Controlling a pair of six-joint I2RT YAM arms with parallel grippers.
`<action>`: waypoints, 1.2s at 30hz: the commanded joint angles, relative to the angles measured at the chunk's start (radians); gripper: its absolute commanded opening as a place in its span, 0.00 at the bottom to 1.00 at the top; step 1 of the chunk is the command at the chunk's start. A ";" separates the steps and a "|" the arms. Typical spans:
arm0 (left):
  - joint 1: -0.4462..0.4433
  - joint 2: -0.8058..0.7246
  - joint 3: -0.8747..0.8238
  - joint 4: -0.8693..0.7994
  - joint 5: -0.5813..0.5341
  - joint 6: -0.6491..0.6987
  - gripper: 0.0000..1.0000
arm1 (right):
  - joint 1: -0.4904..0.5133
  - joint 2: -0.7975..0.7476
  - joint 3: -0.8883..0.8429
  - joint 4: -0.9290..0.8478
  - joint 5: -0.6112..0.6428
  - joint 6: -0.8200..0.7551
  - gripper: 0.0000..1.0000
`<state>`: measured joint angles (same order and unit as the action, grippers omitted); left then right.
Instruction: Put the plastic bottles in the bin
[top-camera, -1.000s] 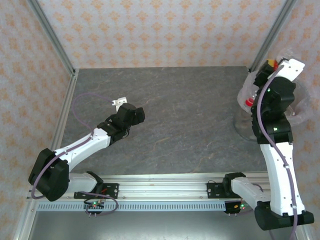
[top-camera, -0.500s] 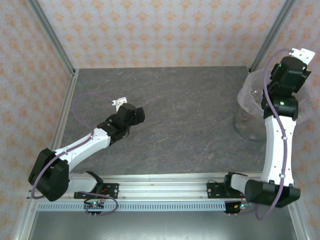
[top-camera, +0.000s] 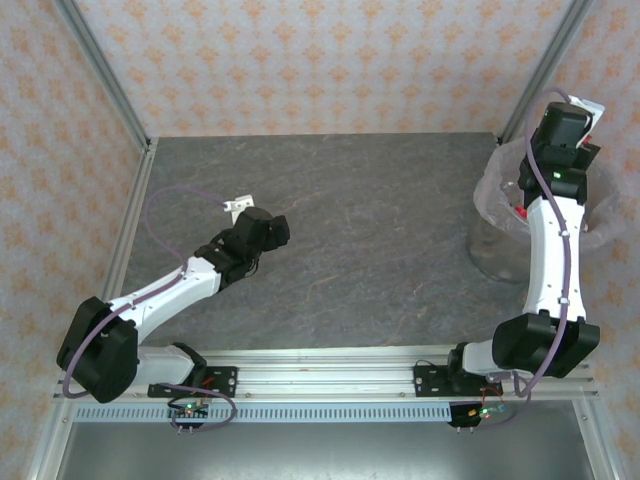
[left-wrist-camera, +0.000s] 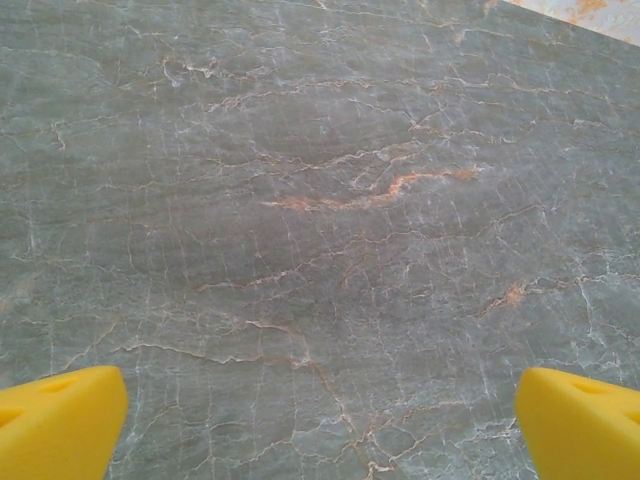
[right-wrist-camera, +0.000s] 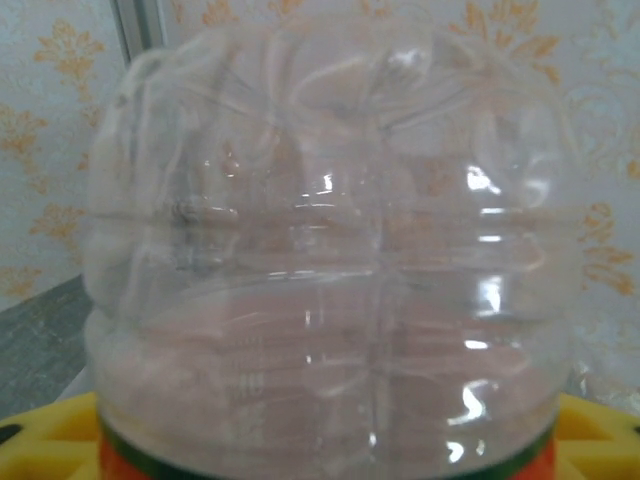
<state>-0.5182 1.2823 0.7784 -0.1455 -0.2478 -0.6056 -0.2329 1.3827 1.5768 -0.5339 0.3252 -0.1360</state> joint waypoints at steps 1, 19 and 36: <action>0.017 -0.035 -0.012 -0.002 -0.033 -0.014 1.00 | -0.007 -0.006 0.036 -0.148 0.009 0.065 0.78; 0.206 -0.208 0.024 -0.139 -0.266 0.206 1.00 | 0.294 -0.193 -0.157 0.014 -0.522 0.097 0.99; 0.479 -0.159 -0.211 0.045 -0.461 0.201 1.00 | 0.395 -0.150 -0.903 0.558 -0.520 -0.071 0.99</action>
<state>-0.0769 1.0904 0.6060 -0.2024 -0.7170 -0.3943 0.1593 1.2278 0.7616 -0.1776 -0.2436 -0.1848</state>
